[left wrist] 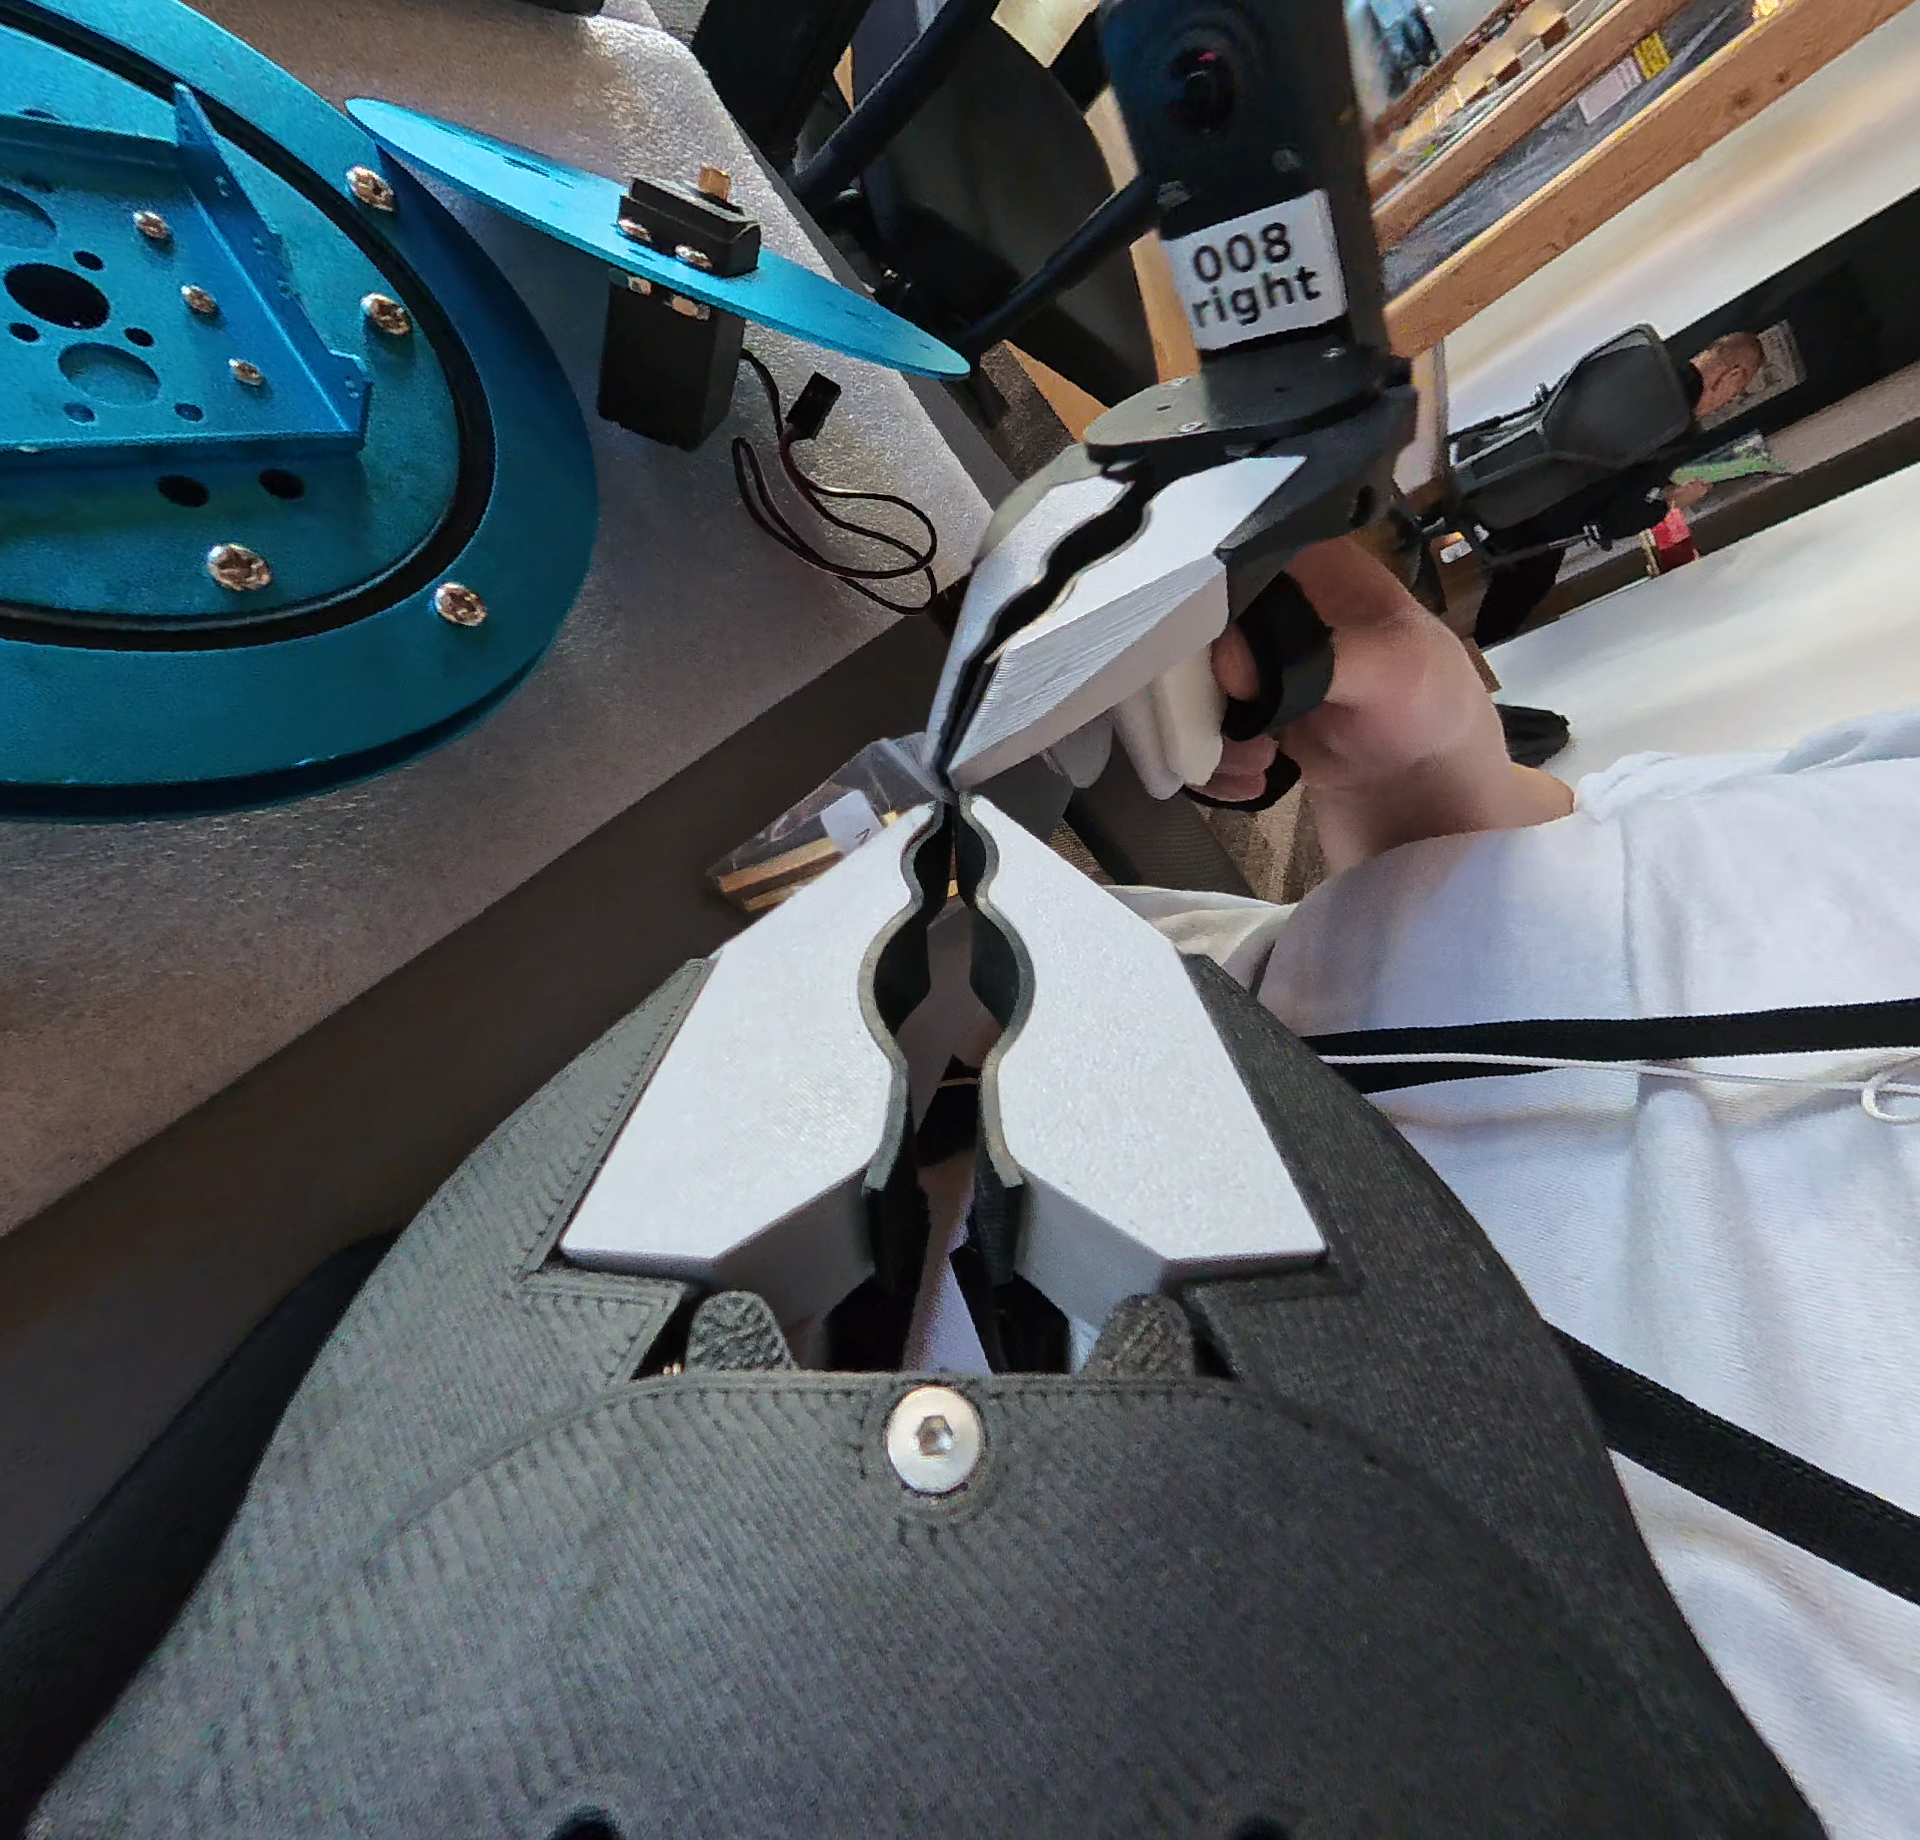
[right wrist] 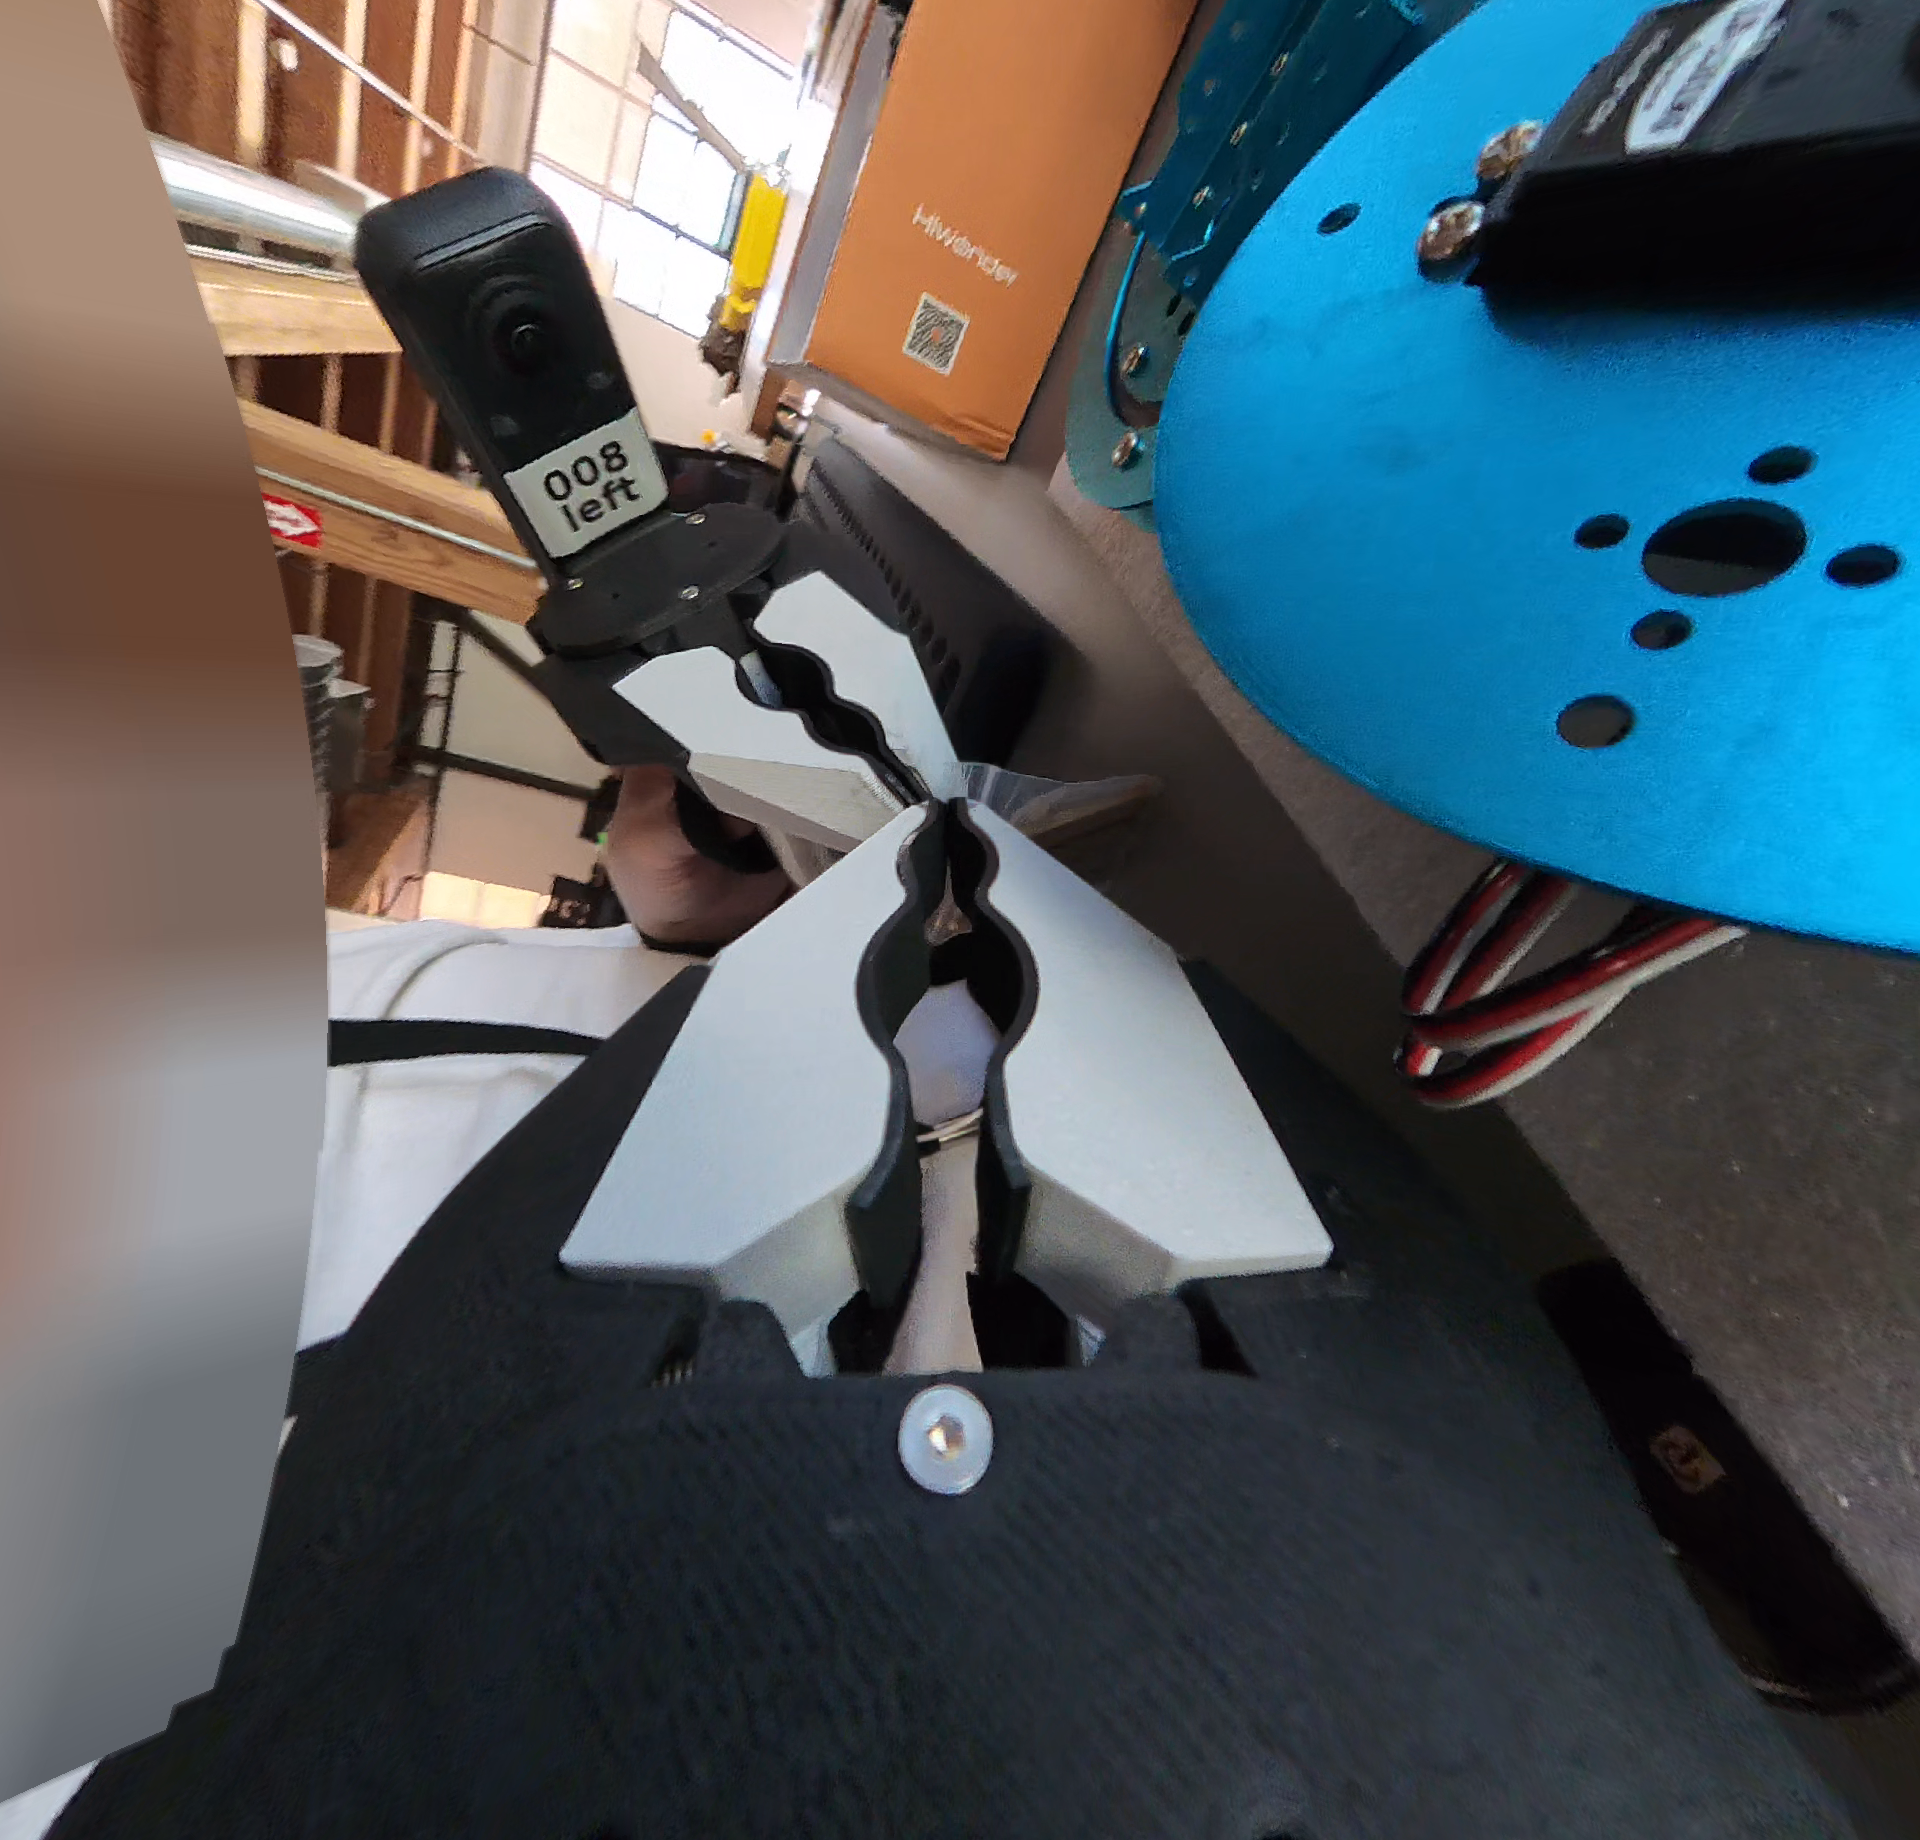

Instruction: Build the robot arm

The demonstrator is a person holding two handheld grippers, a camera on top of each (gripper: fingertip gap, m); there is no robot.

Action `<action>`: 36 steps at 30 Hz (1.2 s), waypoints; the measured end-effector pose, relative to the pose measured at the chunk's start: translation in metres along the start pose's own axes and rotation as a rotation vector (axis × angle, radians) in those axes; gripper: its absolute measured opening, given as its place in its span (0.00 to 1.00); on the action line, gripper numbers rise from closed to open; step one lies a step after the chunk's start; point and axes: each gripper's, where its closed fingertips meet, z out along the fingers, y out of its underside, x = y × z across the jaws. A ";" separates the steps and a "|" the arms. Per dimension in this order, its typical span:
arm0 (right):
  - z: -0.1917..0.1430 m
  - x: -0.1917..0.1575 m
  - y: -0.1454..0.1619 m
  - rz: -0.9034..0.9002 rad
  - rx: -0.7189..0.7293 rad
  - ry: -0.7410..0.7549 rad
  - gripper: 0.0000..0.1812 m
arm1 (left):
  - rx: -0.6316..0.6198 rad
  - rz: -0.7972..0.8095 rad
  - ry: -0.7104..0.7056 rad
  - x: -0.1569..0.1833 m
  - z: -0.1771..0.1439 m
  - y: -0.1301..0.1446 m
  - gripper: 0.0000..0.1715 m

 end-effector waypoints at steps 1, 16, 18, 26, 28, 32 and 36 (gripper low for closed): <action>-0.001 -0.001 0.001 0.005 -0.012 -0.020 0.00 | -0.001 -0.005 0.011 0.001 0.000 0.001 0.00; -0.010 0.018 0.002 -0.168 -0.018 0.198 0.00 | 0.096 -0.047 0.014 -0.006 -0.004 -0.004 0.00; -0.023 0.020 -0.007 -0.189 0.043 0.215 0.00 | 0.174 -0.049 -0.038 -0.017 -0.020 -0.015 0.00; -0.002 0.005 -0.006 -0.243 0.054 0.148 0.12 | 0.143 -0.115 0.031 -0.012 -0.010 -0.012 0.00; 0.004 0.004 -0.004 -0.229 0.053 0.131 0.13 | 0.152 -0.127 0.032 -0.014 -0.011 -0.013 0.00; 0.009 0.001 -0.002 -0.167 0.057 0.095 0.11 | 0.150 -0.137 0.035 -0.014 -0.010 -0.013 0.00; 0.007 0.006 -0.006 -0.167 0.060 0.149 0.05 | 0.143 -0.127 0.029 -0.014 -0.008 -0.012 0.00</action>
